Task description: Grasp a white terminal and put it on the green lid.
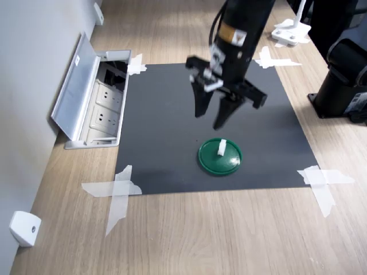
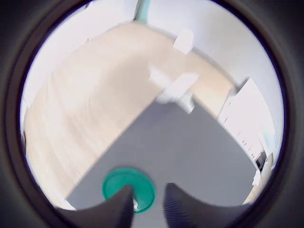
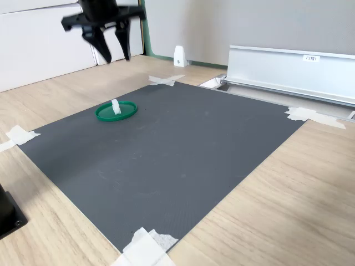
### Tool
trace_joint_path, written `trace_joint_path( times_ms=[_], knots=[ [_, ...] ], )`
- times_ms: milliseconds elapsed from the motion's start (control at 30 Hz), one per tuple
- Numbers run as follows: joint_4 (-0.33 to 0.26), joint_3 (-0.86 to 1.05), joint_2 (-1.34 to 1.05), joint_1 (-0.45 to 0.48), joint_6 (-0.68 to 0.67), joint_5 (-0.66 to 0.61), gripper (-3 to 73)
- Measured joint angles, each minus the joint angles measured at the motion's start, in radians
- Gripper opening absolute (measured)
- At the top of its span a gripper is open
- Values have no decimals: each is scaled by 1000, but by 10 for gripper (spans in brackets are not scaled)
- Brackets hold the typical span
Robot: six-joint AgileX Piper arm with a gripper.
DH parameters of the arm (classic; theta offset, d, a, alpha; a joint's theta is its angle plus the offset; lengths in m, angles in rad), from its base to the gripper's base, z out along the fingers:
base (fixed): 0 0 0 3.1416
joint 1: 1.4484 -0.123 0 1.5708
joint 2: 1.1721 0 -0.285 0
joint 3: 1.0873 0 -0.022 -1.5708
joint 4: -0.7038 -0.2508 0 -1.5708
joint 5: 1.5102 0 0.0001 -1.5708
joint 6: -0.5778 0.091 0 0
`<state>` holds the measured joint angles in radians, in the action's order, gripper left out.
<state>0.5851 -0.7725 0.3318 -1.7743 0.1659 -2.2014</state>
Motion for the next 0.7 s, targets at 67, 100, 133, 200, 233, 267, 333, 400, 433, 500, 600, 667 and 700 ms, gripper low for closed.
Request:
trace_joint_path(
  times_ms=[67, 100, 133, 200, 233, 267, 333, 400, 433, 500, 600, 667, 700],
  knots=[
    [6, 0, -48, 4, 41, 21, 73],
    [13, 0, -67, 4, 61, 24, 46],
    [28, 0, -90, 5, 83, 24, 24],
    [67, 1, -134, 9, 141, 24, 4],
    [85, 4, -155, 15, 170, 27, 0],
    [100, 12, -177, 28, 209, 34, -3],
    [131, 45, -227, 67, 291, 66, -5],
    [165, 94, -284, 118, 363, 110, -5],
    [190, 128, -323, 145, 401, 137, -5],
    [234, 205, -403, 193, 458, 200, -5],
    [281, 325, -558, 260, 508, 264, -5],
    [289, 396, -668, 284, 518, 275, -5],
    [291, 435, -724, 292, 520, 276, -5]
  ],
)
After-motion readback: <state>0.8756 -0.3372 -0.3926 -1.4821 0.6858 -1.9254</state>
